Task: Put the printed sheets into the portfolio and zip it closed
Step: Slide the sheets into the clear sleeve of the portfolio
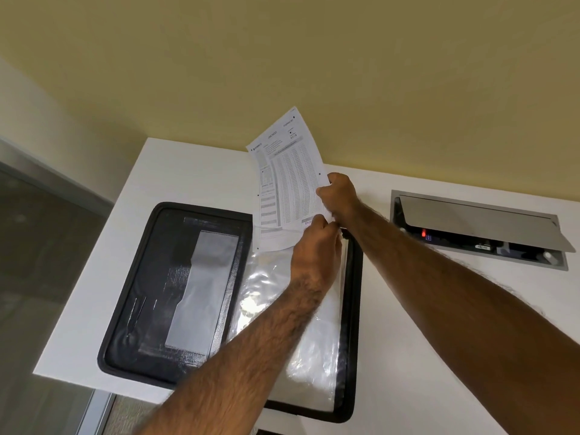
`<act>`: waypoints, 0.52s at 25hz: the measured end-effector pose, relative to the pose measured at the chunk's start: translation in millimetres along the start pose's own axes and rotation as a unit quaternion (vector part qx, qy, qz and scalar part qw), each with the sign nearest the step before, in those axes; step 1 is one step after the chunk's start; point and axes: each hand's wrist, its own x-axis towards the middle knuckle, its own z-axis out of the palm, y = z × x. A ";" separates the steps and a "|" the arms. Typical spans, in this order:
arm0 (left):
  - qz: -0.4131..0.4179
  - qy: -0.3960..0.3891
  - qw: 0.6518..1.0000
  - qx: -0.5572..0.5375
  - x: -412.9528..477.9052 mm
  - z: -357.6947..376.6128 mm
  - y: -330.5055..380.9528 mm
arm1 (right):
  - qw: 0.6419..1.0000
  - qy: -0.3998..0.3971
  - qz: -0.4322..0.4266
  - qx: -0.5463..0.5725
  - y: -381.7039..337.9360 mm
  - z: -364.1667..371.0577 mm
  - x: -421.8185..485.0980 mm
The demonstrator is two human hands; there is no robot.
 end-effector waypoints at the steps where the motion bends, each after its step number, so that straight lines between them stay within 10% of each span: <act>1: -0.001 0.005 1.000 -0.004 0.6 0.0 0.2 | 1.000 -0.020 -0.002 -0.013 -2.0 -2.2 1.7; 13: -0.059 -0.059 0.995 -0.055 40.8 -13.1 -7.0 | 0.973 -0.210 0.033 -0.084 -12.1 -32.5 -5.8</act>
